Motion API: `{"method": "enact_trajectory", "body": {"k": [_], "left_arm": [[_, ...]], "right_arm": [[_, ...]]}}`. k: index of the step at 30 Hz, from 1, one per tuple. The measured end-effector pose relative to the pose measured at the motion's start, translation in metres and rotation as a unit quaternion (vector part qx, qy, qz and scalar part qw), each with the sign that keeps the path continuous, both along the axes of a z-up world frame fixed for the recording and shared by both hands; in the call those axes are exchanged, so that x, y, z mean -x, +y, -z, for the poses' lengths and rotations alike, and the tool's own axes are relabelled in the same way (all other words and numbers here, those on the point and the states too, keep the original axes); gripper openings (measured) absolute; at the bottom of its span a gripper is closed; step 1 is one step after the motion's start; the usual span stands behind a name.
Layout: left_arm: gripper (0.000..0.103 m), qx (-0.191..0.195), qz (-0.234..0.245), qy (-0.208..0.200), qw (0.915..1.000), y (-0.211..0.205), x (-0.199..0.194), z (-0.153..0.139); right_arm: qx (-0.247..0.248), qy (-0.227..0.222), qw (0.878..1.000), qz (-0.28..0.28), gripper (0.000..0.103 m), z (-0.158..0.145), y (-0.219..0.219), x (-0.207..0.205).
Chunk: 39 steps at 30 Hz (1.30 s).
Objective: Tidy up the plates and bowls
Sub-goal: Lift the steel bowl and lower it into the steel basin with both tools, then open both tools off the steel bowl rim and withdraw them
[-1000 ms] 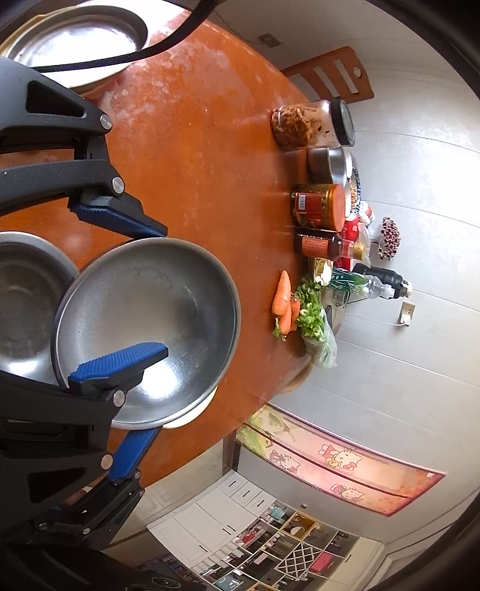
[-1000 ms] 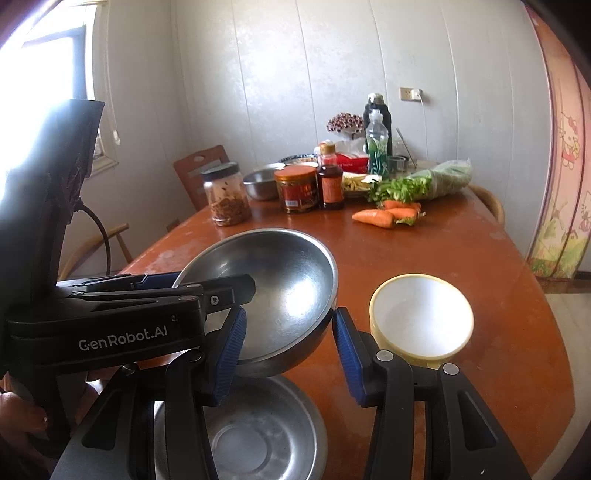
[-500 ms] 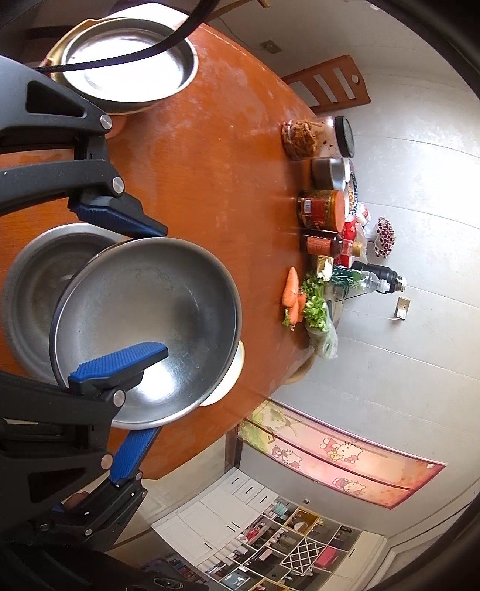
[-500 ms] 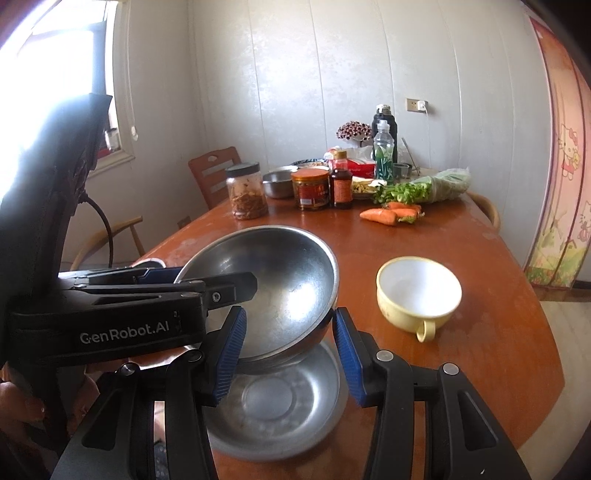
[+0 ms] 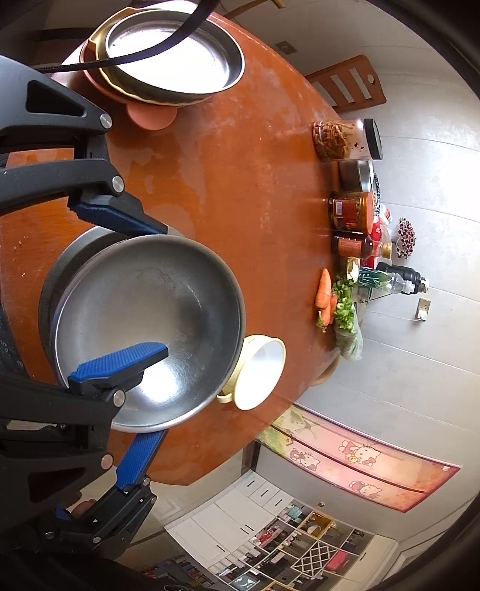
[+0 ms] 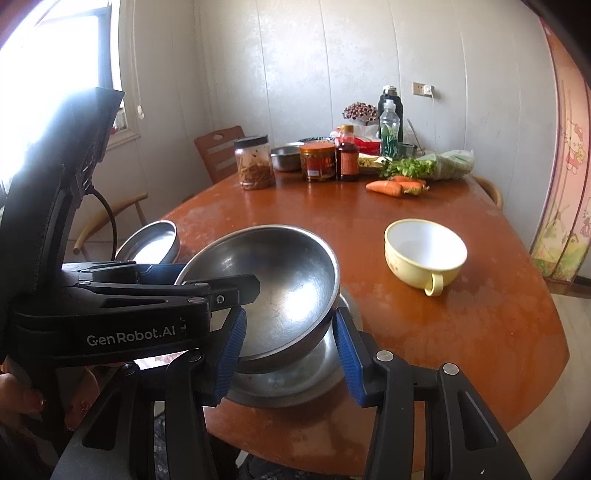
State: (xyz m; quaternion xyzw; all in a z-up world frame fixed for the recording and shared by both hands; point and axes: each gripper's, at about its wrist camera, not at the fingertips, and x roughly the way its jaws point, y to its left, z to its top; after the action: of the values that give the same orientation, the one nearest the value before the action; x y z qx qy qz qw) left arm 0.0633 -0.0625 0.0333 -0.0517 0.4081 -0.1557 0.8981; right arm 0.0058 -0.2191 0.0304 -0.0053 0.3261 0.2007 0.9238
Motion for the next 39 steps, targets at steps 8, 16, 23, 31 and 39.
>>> {"method": "enact_trajectory", "body": {"k": [8,16,23,31,39], "left_arm": [[0.057,-0.012,0.005,0.012,0.9998,-0.007,-0.001,0.012],[0.057,-0.017,0.006,0.02,0.9996,-0.009,-0.005,0.018],[0.057,-0.019,0.008,0.026,0.9994,-0.009,-0.008,0.024],[0.057,-0.019,0.008,0.03,0.9993,-0.008,-0.011,0.027],[0.057,-0.012,0.009,0.029,0.9995,-0.006,-0.01,0.027]], "right_arm": [[0.003,0.015,1.0,-0.001,0.05,0.011,-0.004,-0.001],[0.0,0.024,1.0,-0.002,0.05,0.017,-0.007,-0.007],[0.0,0.031,1.0,-0.002,0.05,0.022,-0.006,-0.009],[0.0,0.034,0.999,-0.003,0.05,0.024,-0.006,-0.011],[-0.001,0.034,0.999,-0.002,0.051,0.025,-0.006,-0.012]]}}
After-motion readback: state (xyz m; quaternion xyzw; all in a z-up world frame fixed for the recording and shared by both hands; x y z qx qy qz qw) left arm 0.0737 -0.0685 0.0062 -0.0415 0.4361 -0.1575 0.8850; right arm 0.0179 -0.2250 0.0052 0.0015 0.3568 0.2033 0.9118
